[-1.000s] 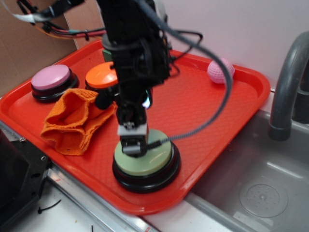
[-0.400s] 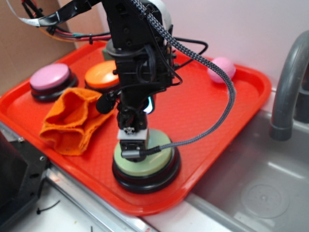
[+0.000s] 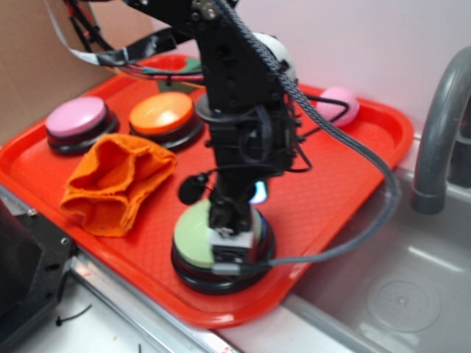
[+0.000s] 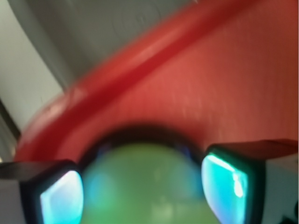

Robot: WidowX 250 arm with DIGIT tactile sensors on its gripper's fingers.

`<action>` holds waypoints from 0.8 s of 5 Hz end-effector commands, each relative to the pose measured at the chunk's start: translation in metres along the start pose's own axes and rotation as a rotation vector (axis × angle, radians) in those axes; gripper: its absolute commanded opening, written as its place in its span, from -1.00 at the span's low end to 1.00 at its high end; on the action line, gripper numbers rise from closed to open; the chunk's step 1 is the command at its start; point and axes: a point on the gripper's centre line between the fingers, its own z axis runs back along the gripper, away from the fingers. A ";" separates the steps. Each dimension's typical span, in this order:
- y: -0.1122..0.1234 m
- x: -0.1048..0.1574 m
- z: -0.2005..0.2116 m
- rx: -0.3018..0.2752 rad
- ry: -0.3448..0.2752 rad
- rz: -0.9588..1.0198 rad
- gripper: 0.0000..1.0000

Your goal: Push the green button.

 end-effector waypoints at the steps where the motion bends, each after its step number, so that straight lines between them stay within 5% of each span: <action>1: -0.012 -0.014 0.027 0.028 0.024 0.018 1.00; 4: -0.006 -0.019 0.080 0.127 0.007 0.092 1.00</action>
